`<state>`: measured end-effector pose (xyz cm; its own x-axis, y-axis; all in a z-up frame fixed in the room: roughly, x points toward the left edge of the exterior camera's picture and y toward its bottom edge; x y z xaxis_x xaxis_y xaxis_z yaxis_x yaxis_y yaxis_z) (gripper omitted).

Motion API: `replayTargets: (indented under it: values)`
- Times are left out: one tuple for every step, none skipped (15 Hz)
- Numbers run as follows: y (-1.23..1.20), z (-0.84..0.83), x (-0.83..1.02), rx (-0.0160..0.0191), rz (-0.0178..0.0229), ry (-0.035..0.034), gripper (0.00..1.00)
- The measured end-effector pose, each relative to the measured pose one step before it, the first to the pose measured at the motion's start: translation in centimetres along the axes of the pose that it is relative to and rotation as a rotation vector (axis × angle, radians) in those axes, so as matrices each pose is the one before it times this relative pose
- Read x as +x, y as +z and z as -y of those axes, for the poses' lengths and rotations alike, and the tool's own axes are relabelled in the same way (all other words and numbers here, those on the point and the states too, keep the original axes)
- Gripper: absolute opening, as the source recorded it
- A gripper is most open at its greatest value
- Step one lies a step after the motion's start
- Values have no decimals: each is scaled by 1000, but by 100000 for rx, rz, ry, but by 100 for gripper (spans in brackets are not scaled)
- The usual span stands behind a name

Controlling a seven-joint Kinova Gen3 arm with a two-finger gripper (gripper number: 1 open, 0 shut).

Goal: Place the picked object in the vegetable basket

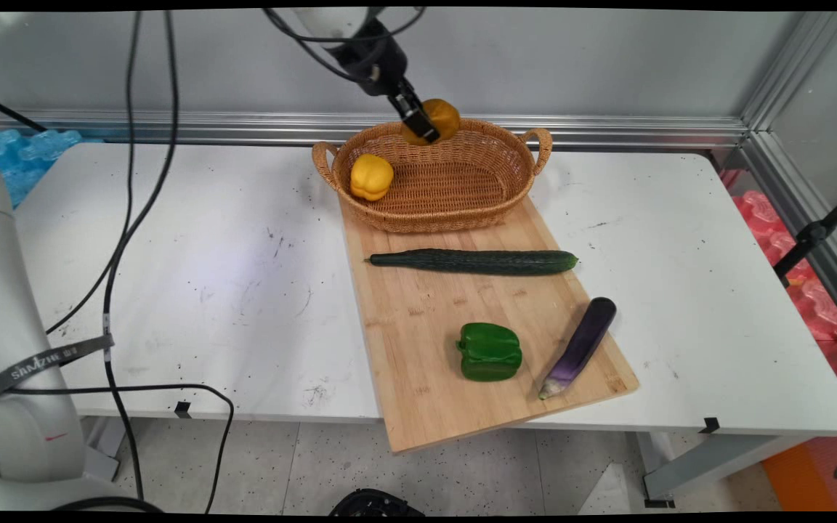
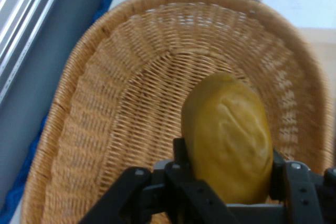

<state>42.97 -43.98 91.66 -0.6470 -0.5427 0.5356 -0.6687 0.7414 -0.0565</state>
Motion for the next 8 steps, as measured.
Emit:
replayTargets:
  values:
    - [1154, 379, 381, 952, 313, -847, 0]
    - [1000, 285, 310, 710, 351, -554, 0]
    - [1232, 311, 323, 702, 578, -359, 0]
    - [879, 203, 232, 466, 469, -142, 0]
    - [730, 153, 200, 337, 395, 26, 0]
    - [1254, 251, 296, 512, 778, 86, 0]
    - [1021, 190, 210, 373, 763, 174, 0]
    - [1204, 186, 249, 286, 770, 377, 0]
